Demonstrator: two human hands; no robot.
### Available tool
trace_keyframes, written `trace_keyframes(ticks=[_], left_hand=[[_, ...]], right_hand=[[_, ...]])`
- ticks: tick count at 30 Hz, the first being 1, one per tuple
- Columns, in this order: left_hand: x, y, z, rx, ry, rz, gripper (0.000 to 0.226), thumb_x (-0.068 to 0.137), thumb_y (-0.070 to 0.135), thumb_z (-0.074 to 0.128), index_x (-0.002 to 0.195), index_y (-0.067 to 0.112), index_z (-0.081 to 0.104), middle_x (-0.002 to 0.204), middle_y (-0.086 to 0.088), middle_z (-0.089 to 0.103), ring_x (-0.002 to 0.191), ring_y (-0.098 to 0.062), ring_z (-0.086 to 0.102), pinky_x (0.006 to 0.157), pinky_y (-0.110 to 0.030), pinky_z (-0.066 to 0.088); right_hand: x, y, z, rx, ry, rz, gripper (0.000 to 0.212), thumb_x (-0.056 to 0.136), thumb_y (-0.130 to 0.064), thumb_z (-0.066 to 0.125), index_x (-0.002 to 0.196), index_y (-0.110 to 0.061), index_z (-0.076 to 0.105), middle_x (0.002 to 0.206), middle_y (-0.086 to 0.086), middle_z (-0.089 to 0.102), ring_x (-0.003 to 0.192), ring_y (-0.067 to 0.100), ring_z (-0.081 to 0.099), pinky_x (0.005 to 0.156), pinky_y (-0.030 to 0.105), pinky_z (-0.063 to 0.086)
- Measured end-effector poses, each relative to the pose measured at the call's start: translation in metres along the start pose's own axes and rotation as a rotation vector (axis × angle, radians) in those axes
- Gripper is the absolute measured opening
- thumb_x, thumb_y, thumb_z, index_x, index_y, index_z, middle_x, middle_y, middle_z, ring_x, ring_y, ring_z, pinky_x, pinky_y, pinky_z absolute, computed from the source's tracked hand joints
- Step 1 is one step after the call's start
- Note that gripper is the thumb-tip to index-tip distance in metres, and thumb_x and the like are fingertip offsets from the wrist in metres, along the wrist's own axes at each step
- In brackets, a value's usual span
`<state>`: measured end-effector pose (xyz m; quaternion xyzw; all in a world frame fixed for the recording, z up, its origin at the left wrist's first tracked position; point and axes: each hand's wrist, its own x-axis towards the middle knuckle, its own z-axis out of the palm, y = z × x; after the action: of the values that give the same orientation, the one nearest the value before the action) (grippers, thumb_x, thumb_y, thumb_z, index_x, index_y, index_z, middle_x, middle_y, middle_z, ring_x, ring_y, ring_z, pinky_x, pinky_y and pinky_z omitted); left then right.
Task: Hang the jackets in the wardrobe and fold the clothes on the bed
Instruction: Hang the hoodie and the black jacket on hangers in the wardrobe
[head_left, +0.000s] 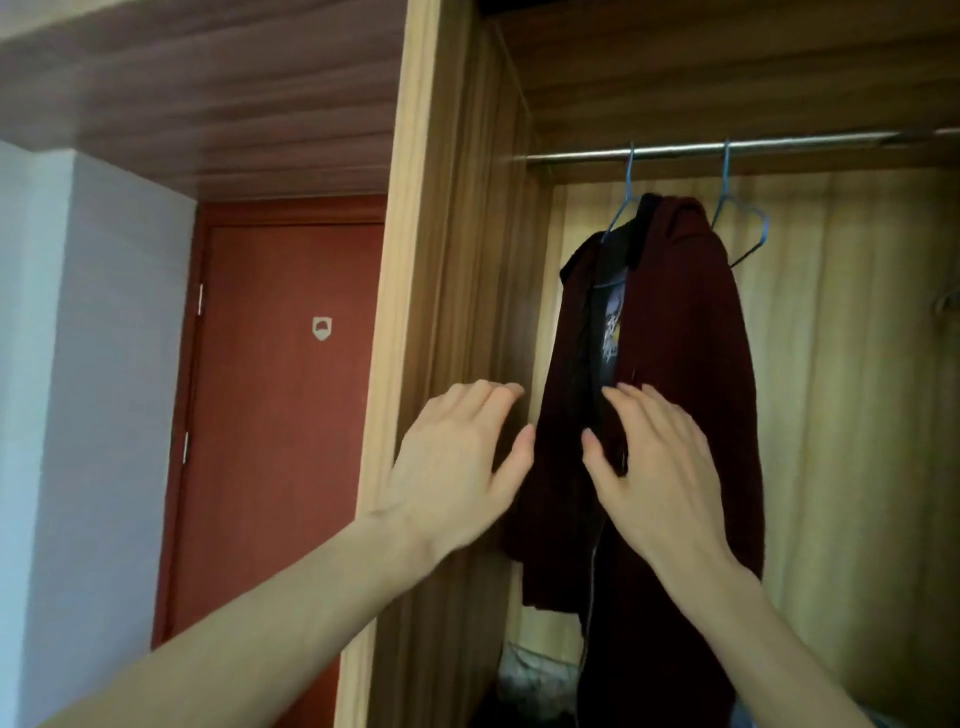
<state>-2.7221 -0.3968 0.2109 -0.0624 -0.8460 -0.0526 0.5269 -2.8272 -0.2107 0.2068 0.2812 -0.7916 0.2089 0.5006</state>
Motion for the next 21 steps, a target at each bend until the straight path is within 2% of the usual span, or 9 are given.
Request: trace_keyframes(ticks=[5, 10, 17, 21], left_hand=[[-0.103, 0.008, -0.027, -0.06, -0.043, -0.014, 0.044, 0.107, 0.038, 0.047, 0.142, 0.015, 0.06, 0.133, 0.003, 0.064, 0.127, -0.014, 0.057, 0.11, -0.034, 0.046], [-0.201, -0.017, -0.071, 0.085, -0.097, -0.063, 0.044, 0.106, 0.037, 0.049, 0.141, 0.013, 0.061, 0.137, -0.001, 0.064, 0.132, -0.021, 0.055, 0.115, -0.041, 0.043], [-0.305, -0.051, -0.148, 0.224, -0.129, -0.278, 0.043, 0.104, 0.034, 0.054, 0.14, 0.012, 0.06, 0.139, -0.004, 0.064, 0.134, -0.023, 0.053, 0.112, -0.05, 0.046], [-0.349, -0.073, -0.186, 0.29, -0.125, -0.439, 0.047, 0.104, 0.037, 0.053, 0.144, 0.013, 0.059, 0.145, -0.004, 0.061, 0.139, -0.025, 0.052, 0.116, -0.048, 0.044]], right_hand=[[-0.092, -0.032, -0.015, -0.023, -0.126, 0.035, 0.058, 0.105, -0.051, 0.047, 0.154, -0.018, 0.048, 0.157, 0.003, 0.05, 0.15, 0.02, 0.039, 0.125, 0.039, 0.024], [-0.155, -0.092, -0.028, 0.084, -0.172, -0.008, 0.067, 0.102, -0.059, 0.044, 0.155, -0.018, 0.045, 0.161, 0.0, 0.045, 0.153, 0.017, 0.034, 0.128, 0.041, 0.023], [-0.216, -0.191, -0.019, 0.293, -0.259, -0.044, 0.067, 0.101, -0.059, 0.049, 0.155, -0.019, 0.046, 0.161, -0.001, 0.045, 0.154, 0.015, 0.032, 0.129, 0.043, 0.021], [-0.244, -0.242, 0.007, 0.382, -0.341, -0.075, 0.069, 0.101, -0.062, 0.048, 0.155, -0.02, 0.046, 0.161, -0.001, 0.045, 0.153, 0.015, 0.033, 0.128, 0.04, 0.019]])
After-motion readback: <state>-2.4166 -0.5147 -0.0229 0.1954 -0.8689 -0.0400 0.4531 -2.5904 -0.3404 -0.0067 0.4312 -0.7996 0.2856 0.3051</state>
